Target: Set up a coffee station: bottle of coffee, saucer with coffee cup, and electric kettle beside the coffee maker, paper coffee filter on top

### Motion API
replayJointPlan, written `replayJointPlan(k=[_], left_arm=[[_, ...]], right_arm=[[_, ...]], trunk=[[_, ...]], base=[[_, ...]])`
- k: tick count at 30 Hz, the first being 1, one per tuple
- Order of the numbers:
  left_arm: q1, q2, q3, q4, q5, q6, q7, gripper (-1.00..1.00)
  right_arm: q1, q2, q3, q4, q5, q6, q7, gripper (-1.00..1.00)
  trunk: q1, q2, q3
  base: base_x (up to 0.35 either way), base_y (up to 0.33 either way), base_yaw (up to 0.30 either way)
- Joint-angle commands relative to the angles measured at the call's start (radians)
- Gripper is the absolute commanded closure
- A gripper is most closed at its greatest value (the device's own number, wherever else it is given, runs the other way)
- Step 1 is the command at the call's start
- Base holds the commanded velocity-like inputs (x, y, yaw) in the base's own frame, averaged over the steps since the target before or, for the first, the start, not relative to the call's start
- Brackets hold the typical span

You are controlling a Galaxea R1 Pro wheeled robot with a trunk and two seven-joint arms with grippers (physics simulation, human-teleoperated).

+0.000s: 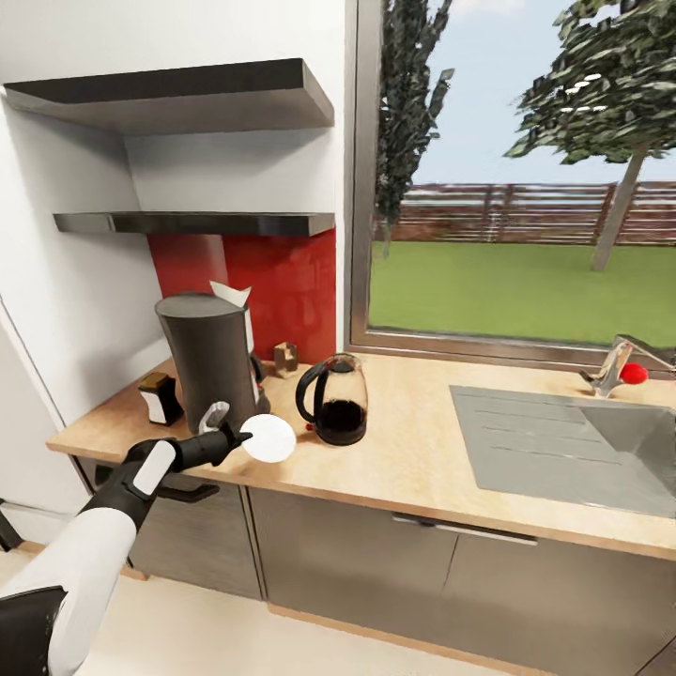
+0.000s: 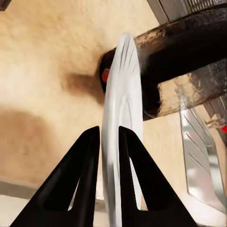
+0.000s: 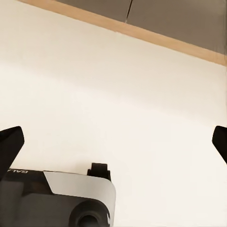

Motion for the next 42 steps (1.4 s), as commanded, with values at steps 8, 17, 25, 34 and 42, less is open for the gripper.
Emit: replayJointPlan(k=[8, 17, 25, 34, 42], left_arm=[[0.021, 0.0, 0.006, 0.002, 0.034, 0.0, -0.022, 1.0], [0.086, 0.001, 0.004, 0.007, 0.113, -0.066, -0.029, 1.0], [0.092, 0.0, 0.001, 0.011, 0.114, -0.082, -0.03, 1.0], [0.106, -0.002, 0.001, 0.012, 0.111, -0.083, -0.026, 1.0], [0.109, -0.011, 0.0, 0.012, 0.105, -0.084, -0.025, 1.0]], right_arm=[[-0.001, -0.001, 0.009, 0.003, -0.008, -0.003, -0.001, -1.0], [-0.001, -0.003, 0.009, 0.004, -0.006, -0.003, -0.001, -1.0], [-0.001, -0.003, 0.009, 0.004, -0.006, -0.003, -0.001, -1.0], [-0.001, -0.003, 0.009, 0.004, -0.006, -0.003, -0.002, -1.0], [-0.001, -0.003, 0.009, 0.004, -0.006, -0.003, -0.003, -1.0]], trunk=[[0.001, -0.002, -0.002], [0.001, -0.002, -0.002], [0.001, -0.002, -0.002], [0.001, -0.002, -0.002], [0.001, -0.002, -0.002]], base=[[0.042, 0.0, -0.018], [0.0, 0.0, 0.0], [0.108, 0.0, 0.0], [0.067, 0.0, 0.0], [0.127, 0.0, 0.0]])
